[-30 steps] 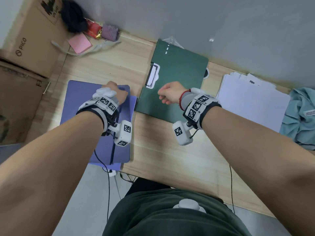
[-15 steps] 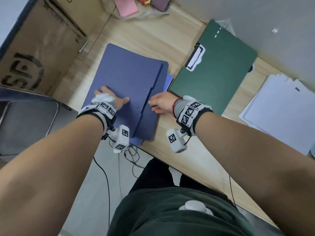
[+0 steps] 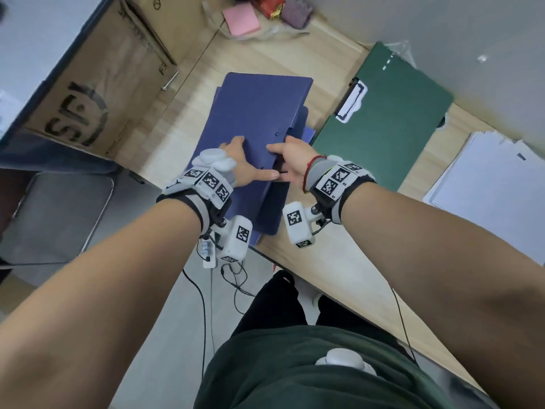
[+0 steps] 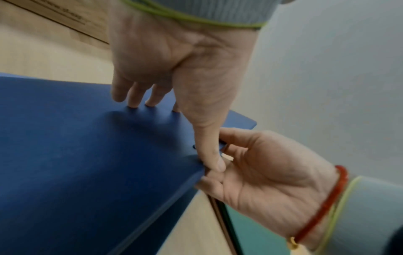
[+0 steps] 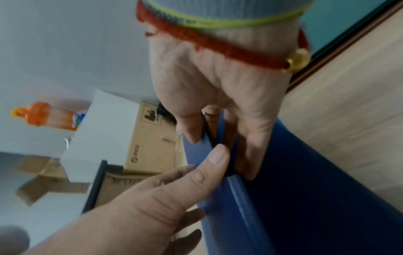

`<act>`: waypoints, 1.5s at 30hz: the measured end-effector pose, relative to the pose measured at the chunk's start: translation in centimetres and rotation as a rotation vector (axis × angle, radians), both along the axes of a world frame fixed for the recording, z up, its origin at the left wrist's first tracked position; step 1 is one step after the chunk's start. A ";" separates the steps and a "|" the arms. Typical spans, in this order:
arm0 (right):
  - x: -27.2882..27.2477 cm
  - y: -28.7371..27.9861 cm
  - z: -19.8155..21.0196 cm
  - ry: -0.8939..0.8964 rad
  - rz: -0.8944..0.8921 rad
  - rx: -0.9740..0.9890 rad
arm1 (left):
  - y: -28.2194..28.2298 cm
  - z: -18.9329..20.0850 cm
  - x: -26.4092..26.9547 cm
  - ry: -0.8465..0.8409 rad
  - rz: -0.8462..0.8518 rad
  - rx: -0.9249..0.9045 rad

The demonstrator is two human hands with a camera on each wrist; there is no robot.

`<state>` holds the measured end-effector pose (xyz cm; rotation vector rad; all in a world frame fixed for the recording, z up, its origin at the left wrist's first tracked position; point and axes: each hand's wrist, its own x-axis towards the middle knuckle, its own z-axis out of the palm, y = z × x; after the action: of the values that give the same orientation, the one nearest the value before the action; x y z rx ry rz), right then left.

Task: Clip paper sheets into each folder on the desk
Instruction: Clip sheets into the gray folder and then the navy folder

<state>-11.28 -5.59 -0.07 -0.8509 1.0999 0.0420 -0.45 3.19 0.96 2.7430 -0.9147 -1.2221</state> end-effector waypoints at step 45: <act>-47.2 -0.7 -3.1 0.489 -0.341 -0.156 | -6.6 -5.8 -31.6 0.071 -0.569 0.048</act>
<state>-58.48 -6.33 -3.13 -0.8005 1.7157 -0.1286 -32.03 -3.37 -4.87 2.5268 -1.7534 -1.3992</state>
